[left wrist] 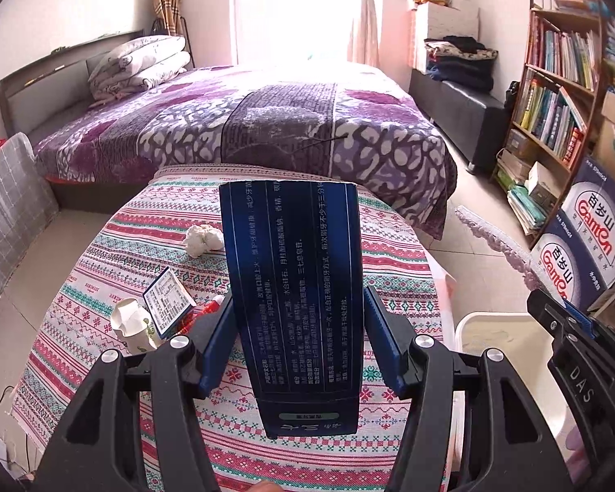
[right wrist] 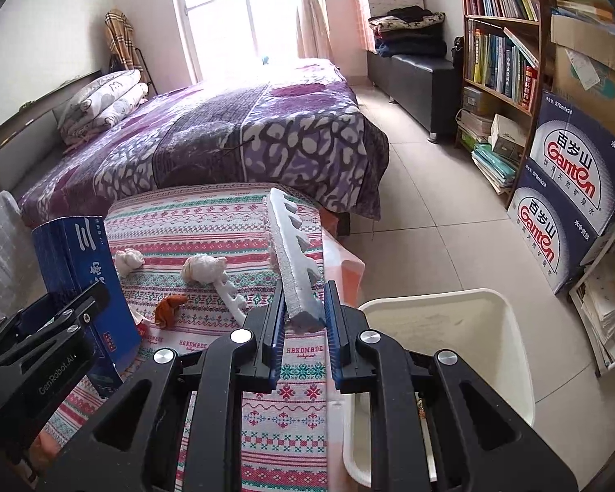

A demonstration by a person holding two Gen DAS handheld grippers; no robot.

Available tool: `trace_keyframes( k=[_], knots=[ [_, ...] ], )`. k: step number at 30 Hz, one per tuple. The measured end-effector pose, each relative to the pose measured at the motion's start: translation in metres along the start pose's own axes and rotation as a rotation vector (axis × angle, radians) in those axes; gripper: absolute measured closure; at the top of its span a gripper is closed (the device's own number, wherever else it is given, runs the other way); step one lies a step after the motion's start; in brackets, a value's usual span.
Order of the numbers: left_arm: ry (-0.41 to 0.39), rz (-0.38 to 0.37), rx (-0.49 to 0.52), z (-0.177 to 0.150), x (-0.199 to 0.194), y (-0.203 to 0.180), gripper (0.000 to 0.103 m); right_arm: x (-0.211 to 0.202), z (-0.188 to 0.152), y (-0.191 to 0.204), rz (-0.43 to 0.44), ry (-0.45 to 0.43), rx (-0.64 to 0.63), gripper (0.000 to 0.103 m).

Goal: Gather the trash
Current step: 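Carry the separator over the bin and open the right tool while the left tool carries the box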

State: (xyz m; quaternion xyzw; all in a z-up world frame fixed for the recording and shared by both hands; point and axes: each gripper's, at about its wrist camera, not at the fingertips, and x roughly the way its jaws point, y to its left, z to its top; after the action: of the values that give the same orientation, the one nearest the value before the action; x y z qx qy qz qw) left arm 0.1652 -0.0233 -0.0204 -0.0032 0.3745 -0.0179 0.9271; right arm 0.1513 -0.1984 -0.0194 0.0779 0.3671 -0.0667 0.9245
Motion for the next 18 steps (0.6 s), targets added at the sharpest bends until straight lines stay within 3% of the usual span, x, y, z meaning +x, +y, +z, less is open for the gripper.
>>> trace_keyframes(
  k=[18],
  knots=[
    [0.011,-0.076,0.085,-0.005,0.0,-0.057,0.045,0.001,-0.001,-0.078,-0.138,0.06,0.192,0.084]
  ],
)
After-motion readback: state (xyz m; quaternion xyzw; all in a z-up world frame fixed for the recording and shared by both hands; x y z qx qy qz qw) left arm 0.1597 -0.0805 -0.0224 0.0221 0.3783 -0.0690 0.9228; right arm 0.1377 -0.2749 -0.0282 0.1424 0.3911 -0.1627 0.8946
